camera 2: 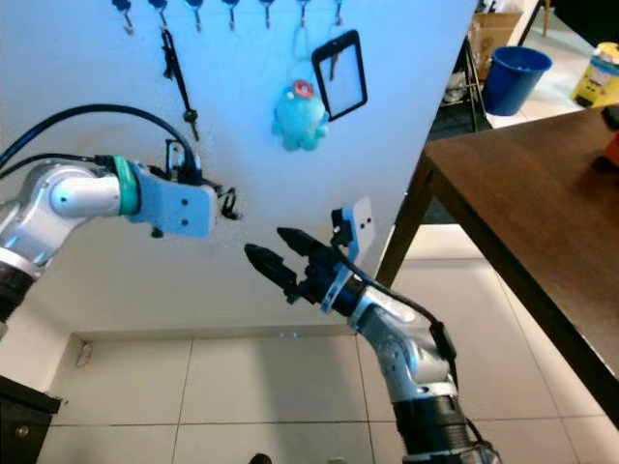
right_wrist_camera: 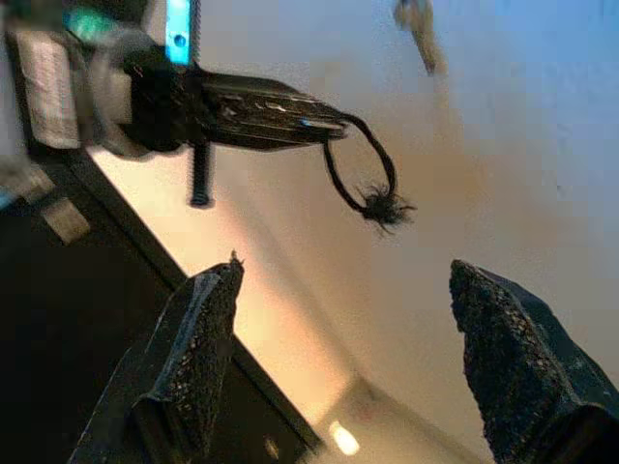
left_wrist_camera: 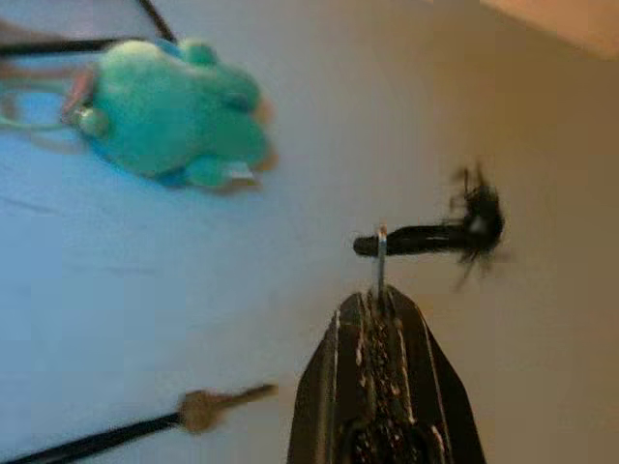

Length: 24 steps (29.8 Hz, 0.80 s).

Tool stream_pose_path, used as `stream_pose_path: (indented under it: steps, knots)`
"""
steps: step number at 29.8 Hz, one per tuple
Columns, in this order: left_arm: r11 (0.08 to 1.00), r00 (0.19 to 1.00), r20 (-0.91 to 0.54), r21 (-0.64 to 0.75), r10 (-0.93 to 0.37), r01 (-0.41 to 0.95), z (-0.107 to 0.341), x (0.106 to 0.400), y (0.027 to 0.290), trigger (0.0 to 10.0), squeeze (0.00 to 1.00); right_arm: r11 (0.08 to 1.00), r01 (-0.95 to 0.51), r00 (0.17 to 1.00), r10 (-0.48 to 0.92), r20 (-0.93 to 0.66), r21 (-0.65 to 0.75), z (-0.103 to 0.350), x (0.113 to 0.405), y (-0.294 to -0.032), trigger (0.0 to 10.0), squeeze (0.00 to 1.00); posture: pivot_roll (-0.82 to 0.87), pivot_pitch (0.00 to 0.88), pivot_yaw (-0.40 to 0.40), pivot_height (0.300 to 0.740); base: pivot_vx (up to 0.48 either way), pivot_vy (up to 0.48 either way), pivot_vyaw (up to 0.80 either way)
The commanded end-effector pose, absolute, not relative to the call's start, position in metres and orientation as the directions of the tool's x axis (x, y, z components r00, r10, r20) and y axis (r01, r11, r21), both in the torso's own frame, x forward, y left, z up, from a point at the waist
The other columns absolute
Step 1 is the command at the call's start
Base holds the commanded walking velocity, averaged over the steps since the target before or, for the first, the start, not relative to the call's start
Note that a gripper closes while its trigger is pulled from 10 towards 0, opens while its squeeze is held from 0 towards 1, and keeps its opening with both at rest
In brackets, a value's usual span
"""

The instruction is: Hang keys on a hook

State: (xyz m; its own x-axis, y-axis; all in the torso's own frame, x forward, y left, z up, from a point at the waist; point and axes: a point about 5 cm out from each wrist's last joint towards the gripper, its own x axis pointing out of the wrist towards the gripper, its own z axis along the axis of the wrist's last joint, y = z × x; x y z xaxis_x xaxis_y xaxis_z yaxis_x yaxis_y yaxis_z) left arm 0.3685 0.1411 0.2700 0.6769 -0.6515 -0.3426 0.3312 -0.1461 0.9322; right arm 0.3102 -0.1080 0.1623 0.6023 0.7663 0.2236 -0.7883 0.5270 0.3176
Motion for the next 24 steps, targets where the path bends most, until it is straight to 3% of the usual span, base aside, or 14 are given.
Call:
stream_pose_path:
  steps: [1,3,5,6,7,12,14,16,18,24]
  knots:
    - [-0.18,0.691,-0.332,0.942,-0.643,0.285,0.274,0.37,0.143,10.0,0.0,0.461,-0.817,0.565,0.759,0.322,0.347,0.171,0.304,-0.108,10.0,0.0,-0.11,0.044,0.103,0.74,0.0,0.0,0.0]
    - [-0.18,0.691,-0.332,0.942,-0.643,0.285,0.274,0.37,0.143,10.0,0.0,0.461,-0.817,0.565,0.759,0.322,0.347,0.171,0.304,-0.108,10.0,0.0,-0.11,0.044,0.103,0.74,0.0,0.0,0.0]
    - [-0.157,0.7,-0.24,0.971,-0.672,0.182,0.287,0.371,0.138,10.0,0.0,0.353,-0.843,0.523,0.716,0.462,0.407,0.181,0.296,-0.114,10.0,0.0,-0.11,0.047,0.102,0.74,0.0,0.0,0.0]
    - [-0.157,0.7,-0.24,0.971,-0.672,0.182,0.287,0.371,0.138,10.0,0.0,0.353,-0.843,0.523,0.716,0.462,0.407,0.181,0.296,-0.114,10.0,0.0,-0.11,0.047,0.102,0.74,0.0,0.0,0.0]
    - [-0.122,0.695,-0.139,0.99,-0.705,0.074,0.302,0.369,0.132,10.0,0.0,0.252,-0.847,0.507,0.65,0.566,0.468,0.187,0.292,-0.118,10.0,0.0,-0.11,0.047,0.102,0.74,0.0,0.0,0.0]
    - [-0.116,0.69,-0.105,0.993,-0.716,0.031,0.306,0.368,0.13,10.0,0.0,0.221,-0.841,0.511,0.626,0.59,0.494,0.188,0.291,-0.117,10.0,0.0,-0.11,0.052,0.098,0.74,0.0,0.0,0.0]
    - [-0.083,0.669,0.004,0.992,-0.743,-0.098,0.32,0.364,0.125,10.0,0.0,0.149,-0.814,0.533,0.575,0.62,0.562,0.185,0.292,-0.111,10.0,0.0,-0.1,0.059,0.095,0.74,0.0,0.0,0.0]
    - [-0.083,0.669,0.004,0.992,-0.743,-0.098,0.32,0.364,0.125,10.0,0.0,0.149,-0.814,0.533,0.575,0.62,0.562,0.185,0.292,-0.111,10.0,0.0,-0.1,0.059,0.095,0.74,0.0,0.0,0.0]
    - [-0.029,0.608,0.13,0.969,-0.783,-0.245,0.34,0.355,0.119,10.0,0.0,0.029,-0.765,0.575,0.482,0.661,0.644,0.183,0.298,-0.104,10.0,0.0,-0.08,0.068,0.091,0.74,0.0,0.0,0.0]
    - [0.006,0.539,0.201,0.94,-0.818,-0.341,0.352,0.347,0.113,10.0,0.0,-0.047,-0.732,0.599,0.431,0.675,0.68,0.179,0.302,-0.097,10.0,0.0,-0.08,0.072,0.092,0.74,0.0,0.0,0.0]
